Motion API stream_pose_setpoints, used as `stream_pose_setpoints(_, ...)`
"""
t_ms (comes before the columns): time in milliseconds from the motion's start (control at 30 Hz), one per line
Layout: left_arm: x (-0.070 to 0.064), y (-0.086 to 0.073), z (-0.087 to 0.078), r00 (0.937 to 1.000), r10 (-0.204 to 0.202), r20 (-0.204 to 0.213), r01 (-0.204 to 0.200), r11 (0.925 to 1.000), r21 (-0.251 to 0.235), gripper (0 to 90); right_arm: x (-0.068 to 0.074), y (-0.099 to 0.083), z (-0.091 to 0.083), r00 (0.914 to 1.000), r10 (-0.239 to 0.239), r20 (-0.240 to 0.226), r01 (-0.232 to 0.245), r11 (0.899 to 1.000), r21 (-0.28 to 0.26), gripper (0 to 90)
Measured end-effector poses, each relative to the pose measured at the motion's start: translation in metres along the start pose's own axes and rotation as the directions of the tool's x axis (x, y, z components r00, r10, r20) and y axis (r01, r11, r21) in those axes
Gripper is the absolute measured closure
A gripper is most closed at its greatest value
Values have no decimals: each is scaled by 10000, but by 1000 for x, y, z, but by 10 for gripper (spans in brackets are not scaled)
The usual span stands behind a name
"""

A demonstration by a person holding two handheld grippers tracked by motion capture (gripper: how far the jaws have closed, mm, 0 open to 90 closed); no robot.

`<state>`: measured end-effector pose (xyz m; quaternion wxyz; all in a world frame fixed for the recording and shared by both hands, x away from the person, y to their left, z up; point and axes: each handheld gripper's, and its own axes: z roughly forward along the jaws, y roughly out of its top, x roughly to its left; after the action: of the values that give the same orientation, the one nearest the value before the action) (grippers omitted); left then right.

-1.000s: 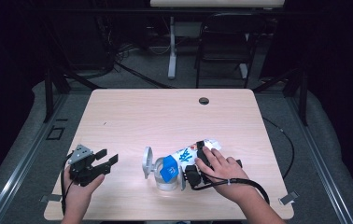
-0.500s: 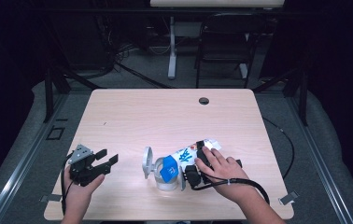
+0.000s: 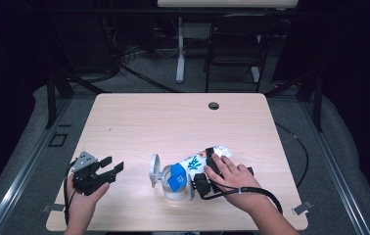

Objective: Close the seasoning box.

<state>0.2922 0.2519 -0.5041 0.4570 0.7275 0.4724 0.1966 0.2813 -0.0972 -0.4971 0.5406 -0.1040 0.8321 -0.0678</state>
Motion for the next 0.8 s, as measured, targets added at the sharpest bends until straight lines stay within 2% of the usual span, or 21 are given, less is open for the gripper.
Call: stream_pose_setpoints(800,0,0,0,10000,19,6,-19,10000,23,458,1,0,1,10000,-2,37,3,9999,-103,414)
